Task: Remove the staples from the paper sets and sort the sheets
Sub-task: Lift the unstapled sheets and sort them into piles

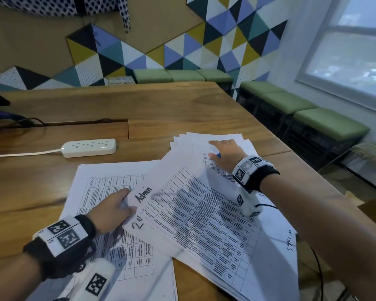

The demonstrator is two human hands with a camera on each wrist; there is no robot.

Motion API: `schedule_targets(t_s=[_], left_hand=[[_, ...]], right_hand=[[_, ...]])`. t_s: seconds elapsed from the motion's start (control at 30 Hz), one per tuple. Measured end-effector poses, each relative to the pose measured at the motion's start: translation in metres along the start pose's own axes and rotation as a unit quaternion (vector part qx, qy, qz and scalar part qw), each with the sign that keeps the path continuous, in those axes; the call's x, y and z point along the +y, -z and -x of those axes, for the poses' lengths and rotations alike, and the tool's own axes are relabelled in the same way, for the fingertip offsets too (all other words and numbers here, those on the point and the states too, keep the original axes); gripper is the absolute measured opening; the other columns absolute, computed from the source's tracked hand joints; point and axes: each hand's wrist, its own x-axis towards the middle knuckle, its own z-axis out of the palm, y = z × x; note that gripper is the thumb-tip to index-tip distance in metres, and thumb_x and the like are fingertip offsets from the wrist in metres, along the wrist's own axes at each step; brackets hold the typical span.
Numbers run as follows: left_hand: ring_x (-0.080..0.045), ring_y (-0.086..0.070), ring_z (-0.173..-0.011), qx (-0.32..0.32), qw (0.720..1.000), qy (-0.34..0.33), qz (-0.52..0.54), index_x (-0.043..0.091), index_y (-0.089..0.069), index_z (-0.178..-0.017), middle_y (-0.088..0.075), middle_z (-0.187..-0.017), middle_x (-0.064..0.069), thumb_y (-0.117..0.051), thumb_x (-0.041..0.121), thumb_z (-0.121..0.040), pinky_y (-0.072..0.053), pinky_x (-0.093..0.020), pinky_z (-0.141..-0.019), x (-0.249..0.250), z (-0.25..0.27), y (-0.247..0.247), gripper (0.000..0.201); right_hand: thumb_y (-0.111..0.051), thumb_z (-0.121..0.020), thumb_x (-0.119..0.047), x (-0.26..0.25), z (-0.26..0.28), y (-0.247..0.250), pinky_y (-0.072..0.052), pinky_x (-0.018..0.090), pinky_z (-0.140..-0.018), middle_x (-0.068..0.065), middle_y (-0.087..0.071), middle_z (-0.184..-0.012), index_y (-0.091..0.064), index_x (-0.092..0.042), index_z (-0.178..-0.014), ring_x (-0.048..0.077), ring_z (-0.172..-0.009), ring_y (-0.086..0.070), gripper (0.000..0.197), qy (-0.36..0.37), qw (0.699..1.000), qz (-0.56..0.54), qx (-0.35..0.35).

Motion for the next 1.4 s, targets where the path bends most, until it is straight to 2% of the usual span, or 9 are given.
schedule_targets(t_s=[0.23, 0.4, 0.57, 0.7, 0.8, 0.9, 1.03, 1.13, 1.4], left_hand=[[-0.013, -0.063, -0.071, 0.113, 0.984, -0.138, 0.005, 0.005, -0.050, -0.093, -0.064, -0.082, 0.005, -0.050, 0.008, -0.093, -0.042, -0.016, -0.054, 0.040, 0.026, 0.027, 0.003], [-0.016, -0.059, -0.067, 0.232, 0.945, -0.229, 0.029, 0.007, -0.050, -0.089, -0.063, -0.080, -0.006, -0.055, 0.014, -0.091, -0.046, -0.029, -0.059, 0.093, 0.038, 0.075, 0.009], [-0.003, -0.052, -0.070, 0.295, 0.898, -0.282, 0.163, 0.016, -0.041, -0.106, -0.054, -0.086, 0.005, -0.049, 0.029, -0.092, -0.041, -0.020, -0.056, 0.142, 0.051, 0.104, 0.021], [0.001, -0.046, -0.115, 0.262, 0.894, -0.313, 0.186, 0.022, -0.031, -0.135, -0.044, -0.130, 0.019, -0.052, 0.034, -0.092, -0.039, -0.025, -0.101, 0.164, 0.062, 0.109, 0.050], [-0.016, -0.051, -0.120, 0.309, 0.874, -0.338, 0.161, 0.010, -0.038, -0.133, -0.053, -0.130, -0.002, -0.056, 0.019, -0.090, -0.039, -0.044, -0.106, 0.174, 0.066, 0.120, 0.047], [-0.015, -0.055, -0.114, 0.321, 0.871, -0.338, 0.156, 0.010, -0.042, -0.129, -0.056, -0.124, -0.002, -0.057, 0.000, -0.086, -0.044, -0.034, -0.101, 0.177, 0.068, 0.135, 0.046], [0.005, -0.059, -0.094, 0.265, 0.898, -0.325, 0.135, 0.019, -0.036, -0.129, -0.056, -0.114, 0.010, -0.061, -0.001, -0.083, -0.048, -0.019, -0.090, 0.165, 0.073, 0.134, 0.056], [-0.012, -0.050, -0.117, 0.251, 0.910, -0.296, 0.147, 0.017, -0.035, -0.128, -0.051, -0.129, 0.000, -0.060, 0.001, -0.084, -0.042, -0.026, -0.099, 0.142, 0.062, 0.125, 0.052], [-0.008, -0.056, -0.085, 0.348, 0.871, -0.310, 0.154, 0.017, -0.038, -0.108, -0.055, -0.097, 0.001, -0.054, -0.003, -0.088, -0.049, -0.017, -0.074, 0.145, 0.049, 0.126, 0.033]], right_hand=[[-0.062, -0.071, -0.068, -0.018, 0.044, 0.018, -0.037, 0.047, -0.105, -0.005, -0.051, -0.137, -0.033, -0.033, -0.136, 0.017, -0.124, -0.049, 0.080, 0.060, 0.914, -0.400, -0.021], [-0.074, -0.072, -0.008, -0.018, 0.067, 0.061, -0.055, 0.034, -0.085, -0.001, -0.069, -0.104, -0.059, -0.017, -0.106, 0.006, -0.089, -0.068, 0.038, 0.072, 0.851, -0.518, 0.045], [-0.061, -0.083, 0.003, -0.040, 0.077, 0.122, -0.043, 0.008, -0.046, -0.014, -0.063, -0.050, -0.059, -0.005, -0.093, -0.004, -0.044, -0.056, 0.013, 0.123, 0.745, -0.640, 0.143], [-0.087, -0.056, -0.021, -0.058, 0.073, 0.155, -0.055, 0.018, -0.063, 0.001, -0.074, -0.094, -0.059, -0.001, -0.115, 0.009, -0.081, -0.070, 0.068, 0.173, 0.675, -0.698, 0.165], [-0.093, -0.037, -0.030, -0.073, 0.069, 0.169, -0.056, 0.026, -0.069, 0.011, -0.069, -0.108, -0.060, -0.005, -0.114, 0.016, -0.089, -0.069, 0.087, 0.187, 0.679, -0.686, 0.182], [-0.092, -0.030, -0.041, -0.085, 0.067, 0.173, -0.056, 0.036, -0.079, 0.011, -0.070, -0.107, -0.064, -0.011, -0.104, 0.023, -0.096, -0.068, 0.084, 0.190, 0.676, -0.685, 0.193], [-0.087, -0.052, -0.013, -0.095, 0.065, 0.158, -0.057, 0.030, -0.075, 0.002, -0.073, -0.096, -0.067, -0.011, -0.097, 0.015, -0.092, -0.069, 0.050, 0.195, 0.697, -0.667, 0.174], [-0.075, -0.066, 0.006, -0.101, 0.062, 0.133, -0.053, 0.018, -0.061, 0.003, -0.072, -0.094, -0.066, -0.009, -0.098, 0.010, -0.084, -0.067, 0.036, 0.169, 0.714, -0.664, 0.146], [-0.077, -0.069, -0.001, -0.119, 0.056, 0.138, -0.057, 0.031, -0.077, 0.010, -0.069, -0.102, -0.065, -0.003, -0.104, 0.019, -0.090, -0.067, 0.037, 0.140, 0.718, -0.638, 0.241]])
